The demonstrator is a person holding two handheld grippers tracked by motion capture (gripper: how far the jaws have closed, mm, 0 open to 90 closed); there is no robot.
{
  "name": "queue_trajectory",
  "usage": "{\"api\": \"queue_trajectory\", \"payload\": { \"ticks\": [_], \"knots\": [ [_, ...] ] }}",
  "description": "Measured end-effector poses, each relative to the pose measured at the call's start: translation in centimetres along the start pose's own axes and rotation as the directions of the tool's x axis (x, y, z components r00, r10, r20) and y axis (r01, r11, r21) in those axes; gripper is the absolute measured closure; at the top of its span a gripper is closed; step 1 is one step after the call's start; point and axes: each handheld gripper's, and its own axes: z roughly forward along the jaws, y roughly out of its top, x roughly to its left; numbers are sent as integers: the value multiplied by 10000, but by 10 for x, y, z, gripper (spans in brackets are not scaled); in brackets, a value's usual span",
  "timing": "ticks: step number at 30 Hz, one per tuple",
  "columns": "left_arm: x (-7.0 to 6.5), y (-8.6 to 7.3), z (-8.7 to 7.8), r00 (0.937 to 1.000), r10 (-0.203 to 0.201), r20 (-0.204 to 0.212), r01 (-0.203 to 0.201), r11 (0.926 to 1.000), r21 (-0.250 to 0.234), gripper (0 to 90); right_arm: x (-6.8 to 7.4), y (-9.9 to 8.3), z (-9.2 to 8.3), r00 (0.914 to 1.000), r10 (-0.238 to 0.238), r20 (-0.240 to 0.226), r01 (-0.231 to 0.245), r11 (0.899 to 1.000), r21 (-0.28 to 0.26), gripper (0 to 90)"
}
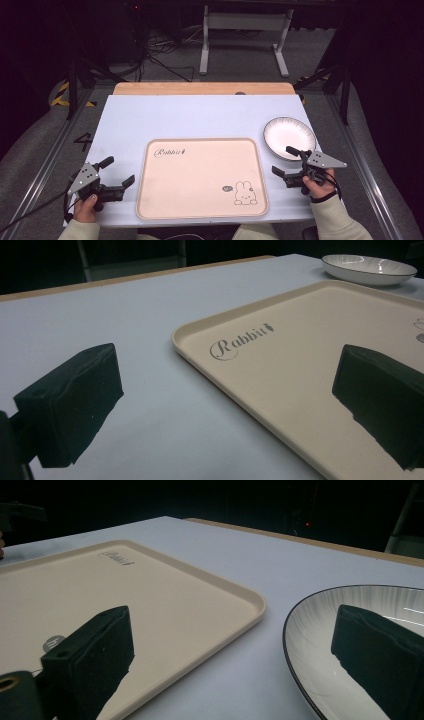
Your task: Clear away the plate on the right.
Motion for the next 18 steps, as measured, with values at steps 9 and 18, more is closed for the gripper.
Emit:
{"api": "queue_trajectory", "payload": {
  "ticks": [9, 18],
  "knots": [
    [3, 0, 0, 9994, -28, -358, 19, 9997, -250, 2, -1, 0, -1, 10000, 98, -18, -98, 9999, -72, 38],
    [2, 1, 2, 9993, 169, -319, -174, 9997, -144, 2, -3, -1, -2, 9994, 302, -162, -306, 9992, -245, 30]
  ]
}}
